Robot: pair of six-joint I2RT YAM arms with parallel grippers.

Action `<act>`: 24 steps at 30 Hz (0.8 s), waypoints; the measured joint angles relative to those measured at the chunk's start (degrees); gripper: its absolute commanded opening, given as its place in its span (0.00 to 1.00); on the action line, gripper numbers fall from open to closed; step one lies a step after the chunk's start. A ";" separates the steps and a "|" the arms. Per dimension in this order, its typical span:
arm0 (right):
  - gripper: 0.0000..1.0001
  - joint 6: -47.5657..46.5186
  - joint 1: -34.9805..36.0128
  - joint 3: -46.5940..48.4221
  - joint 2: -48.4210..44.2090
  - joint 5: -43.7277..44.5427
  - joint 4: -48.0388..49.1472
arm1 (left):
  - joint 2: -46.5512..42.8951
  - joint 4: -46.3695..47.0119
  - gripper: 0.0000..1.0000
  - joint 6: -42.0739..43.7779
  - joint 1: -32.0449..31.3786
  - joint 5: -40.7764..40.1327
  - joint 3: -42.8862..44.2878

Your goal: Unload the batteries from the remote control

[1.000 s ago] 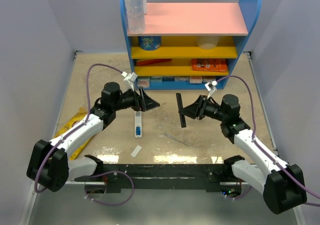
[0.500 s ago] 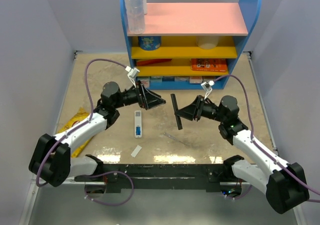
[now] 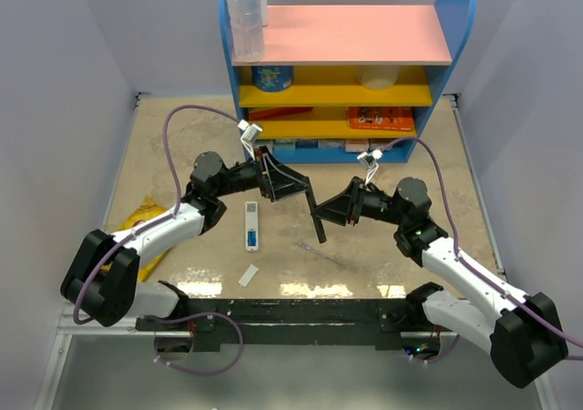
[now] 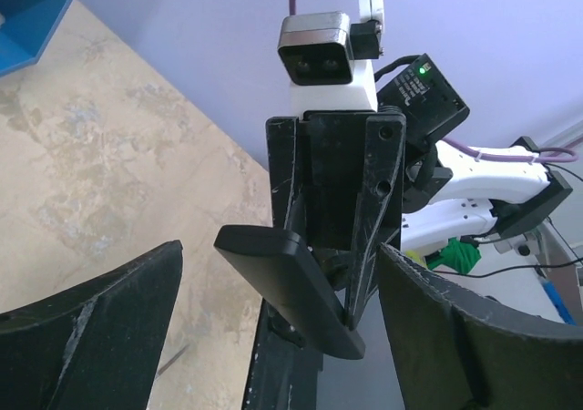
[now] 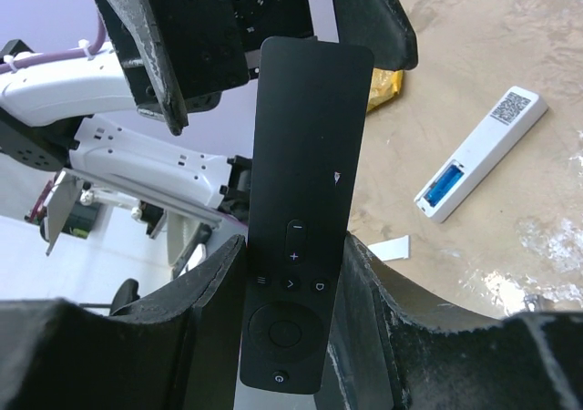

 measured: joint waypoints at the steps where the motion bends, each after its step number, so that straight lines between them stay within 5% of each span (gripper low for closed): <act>1: 0.16 0.22 0.20 0.00 0.02 0.02 0.46 | 0.26 1.40 0.88 -0.72 0.00 0.17 -0.02; 16: 0.16 3.85 1.51 0.00 0.48 -0.04 6.29 | 4.17 14.91 0.78 -8.66 -0.81 1.97 -2.16; 19: 0.16 4.11 1.70 0.00 0.79 -0.04 6.80 | 4.85 16.04 0.73 -9.66 -0.90 2.08 -2.16; 24: 0.17 4.46 1.84 0.00 1.25 -0.09 7.19 | 5.49 17.14 0.47 -10.73 -0.92 2.23 -2.16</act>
